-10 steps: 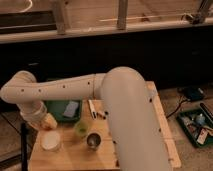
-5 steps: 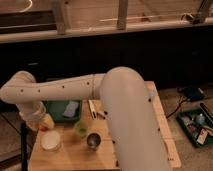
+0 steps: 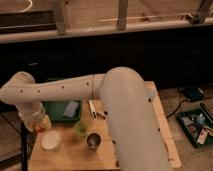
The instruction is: Place apple in paper cup
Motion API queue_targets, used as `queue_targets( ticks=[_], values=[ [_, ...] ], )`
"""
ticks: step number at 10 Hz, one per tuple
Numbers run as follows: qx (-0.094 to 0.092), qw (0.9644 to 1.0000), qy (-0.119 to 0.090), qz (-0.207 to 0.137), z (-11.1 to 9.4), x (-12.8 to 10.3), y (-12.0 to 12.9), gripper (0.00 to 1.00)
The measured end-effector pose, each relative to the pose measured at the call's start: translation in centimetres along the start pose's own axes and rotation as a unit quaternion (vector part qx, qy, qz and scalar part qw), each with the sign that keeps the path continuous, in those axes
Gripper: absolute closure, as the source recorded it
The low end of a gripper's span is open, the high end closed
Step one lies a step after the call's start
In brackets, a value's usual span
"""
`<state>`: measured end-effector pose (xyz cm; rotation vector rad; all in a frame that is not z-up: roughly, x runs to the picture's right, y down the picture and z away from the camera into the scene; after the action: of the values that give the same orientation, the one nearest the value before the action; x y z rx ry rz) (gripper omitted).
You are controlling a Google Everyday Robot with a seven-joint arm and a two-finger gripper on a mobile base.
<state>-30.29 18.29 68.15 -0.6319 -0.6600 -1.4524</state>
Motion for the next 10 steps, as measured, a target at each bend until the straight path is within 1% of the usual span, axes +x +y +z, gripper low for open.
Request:
queue_targets(
  ticks=[2,3,4,6,10],
  values=[
    [0.009,1.0000,-0.001,0.001,-0.3,0.0,0.3,0.98],
    [0.015,0.9999,-0.002,0.000,-0.4,0.0,0.4,1.00],
    [0.018,0.9998,-0.003,0.000,-0.5,0.1,0.6,1.00],
    [0.024,0.9996,-0.009,-0.010,-0.7,-0.4,0.2,1.00],
    [0.026,0.9993,-0.012,-0.025,-0.7,-1.7,-0.5,1.00]
  ],
)
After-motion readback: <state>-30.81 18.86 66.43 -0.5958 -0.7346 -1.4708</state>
